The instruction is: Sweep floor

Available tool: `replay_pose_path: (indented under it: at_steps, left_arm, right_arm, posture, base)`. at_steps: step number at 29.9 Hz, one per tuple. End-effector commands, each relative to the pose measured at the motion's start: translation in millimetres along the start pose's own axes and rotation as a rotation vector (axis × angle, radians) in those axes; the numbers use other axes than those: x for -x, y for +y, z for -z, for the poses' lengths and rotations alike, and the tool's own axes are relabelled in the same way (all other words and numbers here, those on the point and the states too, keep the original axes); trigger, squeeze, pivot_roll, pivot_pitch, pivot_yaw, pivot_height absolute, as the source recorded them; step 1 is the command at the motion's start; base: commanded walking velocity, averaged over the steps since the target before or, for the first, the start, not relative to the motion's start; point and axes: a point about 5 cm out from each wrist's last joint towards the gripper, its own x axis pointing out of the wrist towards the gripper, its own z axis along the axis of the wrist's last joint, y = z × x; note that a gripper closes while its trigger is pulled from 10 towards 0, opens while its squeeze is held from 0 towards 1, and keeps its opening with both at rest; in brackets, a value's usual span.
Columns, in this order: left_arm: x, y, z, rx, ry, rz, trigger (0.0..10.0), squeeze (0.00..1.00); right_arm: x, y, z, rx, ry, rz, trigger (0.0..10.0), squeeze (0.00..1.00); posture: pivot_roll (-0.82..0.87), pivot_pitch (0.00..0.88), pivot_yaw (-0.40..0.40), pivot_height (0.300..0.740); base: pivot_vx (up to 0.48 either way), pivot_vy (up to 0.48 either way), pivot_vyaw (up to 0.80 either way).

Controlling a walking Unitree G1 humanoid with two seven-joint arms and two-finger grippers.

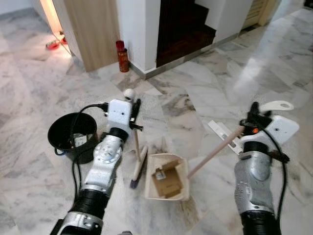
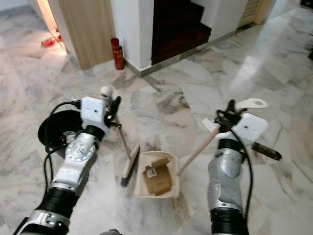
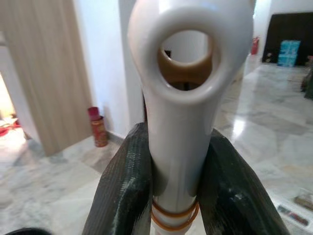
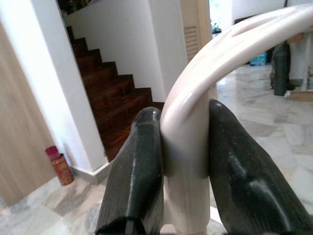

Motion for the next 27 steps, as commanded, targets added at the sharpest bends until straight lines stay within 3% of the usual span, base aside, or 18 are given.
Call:
replay_pose_path:
  at_steps: [1,10,27]
  left_arm:
    - [-2.9,-1.6,-10.1,-0.01,-0.045,0.004,10.0,0.0]
    - [-2.4,-1.5,-10.0,-0.017,-0.046,0.004,10.0,0.0]
    - [-2.4,-1.8,-9.8,-0.017,-0.043,-0.003,10.0,0.0]
  right_arm:
    - [-3.3,1.3,-11.0,-0.037,-0.048,0.004,10.0,0.0]
    - [-4.4,2.9,-12.3,-0.008,-0.057,-0.011,10.0,0.0]
    - [-4.9,3.5,-12.5,0.0,-0.053,-0.018,10.0,0.0]
  posture:
    - [0.09,0.127,-0.03,0.74]
    - [0.09,0.13,-0.034,0.74]
    - [0.09,0.136,-0.04,0.74]
  base:
    - [0.0,0.0,0.0]
    - [0.0,0.0,0.0]
    - [0.0,0.0,0.8]
